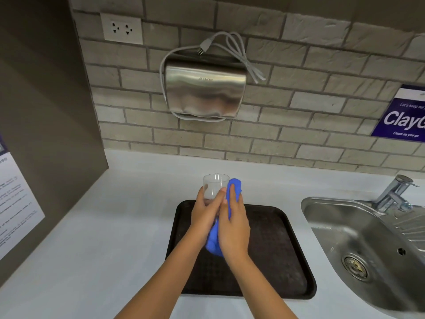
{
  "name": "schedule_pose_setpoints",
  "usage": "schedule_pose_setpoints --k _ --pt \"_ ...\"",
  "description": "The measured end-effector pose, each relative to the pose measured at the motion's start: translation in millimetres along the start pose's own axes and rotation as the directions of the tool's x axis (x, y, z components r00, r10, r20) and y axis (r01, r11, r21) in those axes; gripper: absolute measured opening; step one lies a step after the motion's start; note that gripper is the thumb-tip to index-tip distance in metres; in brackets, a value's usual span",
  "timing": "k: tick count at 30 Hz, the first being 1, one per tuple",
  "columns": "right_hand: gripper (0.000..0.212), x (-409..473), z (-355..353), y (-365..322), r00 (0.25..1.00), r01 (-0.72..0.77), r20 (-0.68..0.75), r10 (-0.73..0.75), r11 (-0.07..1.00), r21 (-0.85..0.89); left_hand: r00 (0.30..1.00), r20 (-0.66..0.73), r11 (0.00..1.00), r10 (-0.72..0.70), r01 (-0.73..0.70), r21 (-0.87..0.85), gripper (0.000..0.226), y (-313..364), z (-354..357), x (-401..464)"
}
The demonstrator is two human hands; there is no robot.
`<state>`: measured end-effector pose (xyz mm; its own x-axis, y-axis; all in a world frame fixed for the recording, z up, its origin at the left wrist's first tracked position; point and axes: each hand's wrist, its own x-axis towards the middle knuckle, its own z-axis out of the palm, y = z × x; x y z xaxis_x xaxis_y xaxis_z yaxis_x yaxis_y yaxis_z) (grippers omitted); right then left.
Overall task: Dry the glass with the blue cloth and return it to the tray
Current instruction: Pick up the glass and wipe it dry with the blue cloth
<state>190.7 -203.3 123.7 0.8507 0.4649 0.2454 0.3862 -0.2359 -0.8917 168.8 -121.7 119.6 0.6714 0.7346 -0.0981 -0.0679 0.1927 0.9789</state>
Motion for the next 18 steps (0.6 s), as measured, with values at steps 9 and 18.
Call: schedule_pose_setpoints --k 9,18 --pt "0.042 6.5 -4.8 -10.8 0.996 0.077 0.05 -0.078 0.997 0.008 0.967 0.248 0.957 -0.058 0.124 -0.261 0.051 -2.0 -11.8 -11.5" --pt "0.04 -1.4 -4.5 -18.6 0.994 0.086 0.055 -0.091 0.992 0.093 0.964 0.255 0.903 -0.081 0.179 -0.39 0.058 8.2 -15.2 -8.3"
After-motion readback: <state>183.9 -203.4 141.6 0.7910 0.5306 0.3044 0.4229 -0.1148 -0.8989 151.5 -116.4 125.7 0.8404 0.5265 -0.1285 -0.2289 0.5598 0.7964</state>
